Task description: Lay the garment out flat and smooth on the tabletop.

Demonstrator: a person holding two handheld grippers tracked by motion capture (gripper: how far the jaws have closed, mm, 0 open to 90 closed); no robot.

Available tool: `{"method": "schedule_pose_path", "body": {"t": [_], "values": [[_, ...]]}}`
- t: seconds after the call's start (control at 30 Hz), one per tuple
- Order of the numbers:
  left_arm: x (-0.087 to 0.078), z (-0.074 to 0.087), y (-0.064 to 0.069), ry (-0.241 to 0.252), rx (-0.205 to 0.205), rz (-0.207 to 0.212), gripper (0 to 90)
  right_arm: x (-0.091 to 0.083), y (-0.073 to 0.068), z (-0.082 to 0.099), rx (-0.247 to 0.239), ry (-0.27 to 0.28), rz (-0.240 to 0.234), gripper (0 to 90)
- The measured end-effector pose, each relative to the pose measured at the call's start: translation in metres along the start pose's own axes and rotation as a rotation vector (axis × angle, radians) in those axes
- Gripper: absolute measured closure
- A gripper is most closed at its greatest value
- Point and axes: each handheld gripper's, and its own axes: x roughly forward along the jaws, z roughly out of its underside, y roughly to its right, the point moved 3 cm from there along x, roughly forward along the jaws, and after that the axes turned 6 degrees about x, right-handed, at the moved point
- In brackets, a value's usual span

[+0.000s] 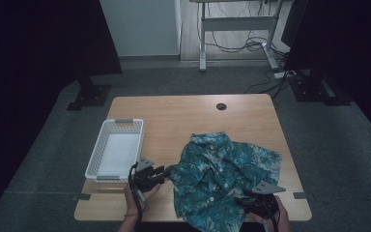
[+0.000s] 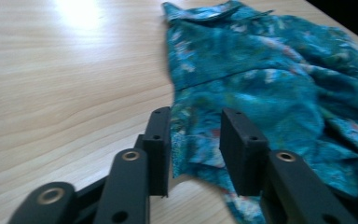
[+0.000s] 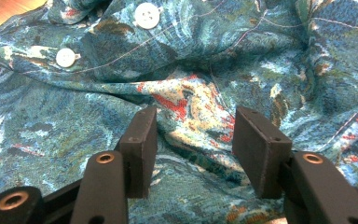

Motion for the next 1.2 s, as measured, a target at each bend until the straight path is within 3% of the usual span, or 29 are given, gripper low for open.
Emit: {"method": "schedule_pose_path", "body": {"t": [0.13, 0.3, 0.57, 0.8, 0.9, 1.0, 1.2], "values": [[0.007, -0.004, 0.009, 0.011, 0.014, 0.015, 54.3, 0.0, 0.0, 0.0, -0.003, 0.001, 0.002, 49.1], [0.027, 0.001, 0.011, -0.036, 0.021, -0.003, 52.4, 0.0, 0.0, 0.0, -0.002, 0.002, 0.002, 49.0], [0.046, 0.01, -0.001, -0.138, 0.039, -0.097, 75.0, 0.0, -0.001, 0.0, -0.006, 0.001, 0.007, 49.0], [0.05, 0.006, -0.004, -0.158, 0.044, -0.105, 88.2, 0.0, -0.001, 0.0, -0.005, 0.002, 0.003, 49.0], [0.05, 0.002, -0.009, -0.17, 0.044, -0.139, 88.9, 0.0, 0.0, 0.001, -0.004, 0.001, 0.002, 49.0], [0.049, -0.005, -0.017, -0.192, 0.07, -0.2, 88.9, -0.001, 0.001, 0.001, -0.004, 0.001, 0.0, 49.1], [0.038, -0.023, -0.041, -0.185, 0.009, -0.278, 88.8, -0.003, 0.004, 0.002, 0.002, 0.001, 0.003, 49.1]]}}
